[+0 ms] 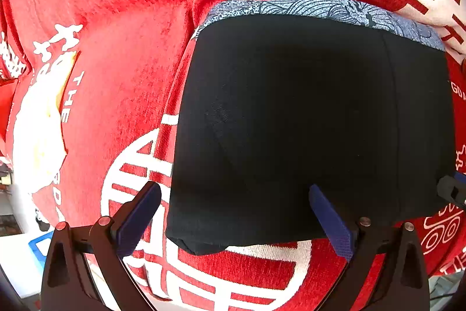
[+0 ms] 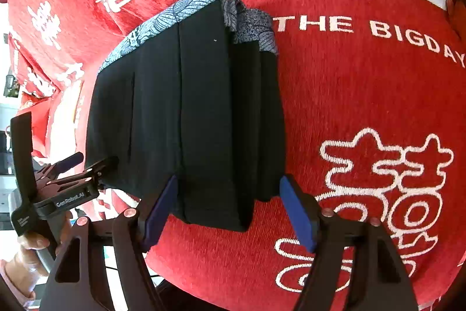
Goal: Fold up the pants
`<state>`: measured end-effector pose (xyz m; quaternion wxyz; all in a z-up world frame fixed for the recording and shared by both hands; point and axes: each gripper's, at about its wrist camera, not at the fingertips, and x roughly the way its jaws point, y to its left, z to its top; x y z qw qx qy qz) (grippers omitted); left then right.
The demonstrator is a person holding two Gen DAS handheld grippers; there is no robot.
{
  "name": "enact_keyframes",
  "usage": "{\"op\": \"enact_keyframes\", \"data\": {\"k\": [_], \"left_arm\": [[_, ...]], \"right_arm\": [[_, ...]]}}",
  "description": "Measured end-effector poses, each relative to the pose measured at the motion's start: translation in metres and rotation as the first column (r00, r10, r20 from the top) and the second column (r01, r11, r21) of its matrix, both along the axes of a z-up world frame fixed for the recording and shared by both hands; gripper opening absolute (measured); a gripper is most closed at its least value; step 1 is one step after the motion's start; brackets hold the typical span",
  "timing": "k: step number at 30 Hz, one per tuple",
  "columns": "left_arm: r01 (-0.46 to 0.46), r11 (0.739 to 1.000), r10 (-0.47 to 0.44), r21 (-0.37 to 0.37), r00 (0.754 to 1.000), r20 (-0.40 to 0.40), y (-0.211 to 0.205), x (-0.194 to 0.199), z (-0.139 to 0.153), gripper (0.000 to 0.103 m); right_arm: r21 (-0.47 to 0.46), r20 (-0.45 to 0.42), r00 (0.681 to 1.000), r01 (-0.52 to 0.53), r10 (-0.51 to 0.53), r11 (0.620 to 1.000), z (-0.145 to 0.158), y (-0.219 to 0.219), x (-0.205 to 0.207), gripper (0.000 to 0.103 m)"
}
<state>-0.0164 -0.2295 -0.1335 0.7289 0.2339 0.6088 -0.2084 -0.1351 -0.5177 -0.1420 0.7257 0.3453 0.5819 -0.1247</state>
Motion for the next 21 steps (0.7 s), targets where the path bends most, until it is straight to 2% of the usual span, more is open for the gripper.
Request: {"op": "enact_keyframes", "data": {"k": [7, 15, 21], "left_arm": [[-0.015, 1.000, 0.015, -0.006, 1.000, -0.018, 0.002, 0.003, -0.003, 0.102], [-0.013, 1.000, 0.013, 0.001, 0.999, -0.039, 0.002, 0.007, -0.004, 0.102], [0.014, 1.000, -0.014, -0.005, 1.000, 0.002, -0.002, 0.009, 0.012, 0.102]], "right_arm": [[0.061, -0.005, 1.000, -0.002, 0.002, 0.998, 0.001, -0.006, -0.010, 0.076], [0.096, -0.034, 0.996, 0.085, -0.082, 0.992, 0.005, -0.029, -0.038, 0.076], [0.103, -0.035, 0.996, 0.087, -0.084, 0.991, 0.006, -0.036, -0.044, 0.076]]}}
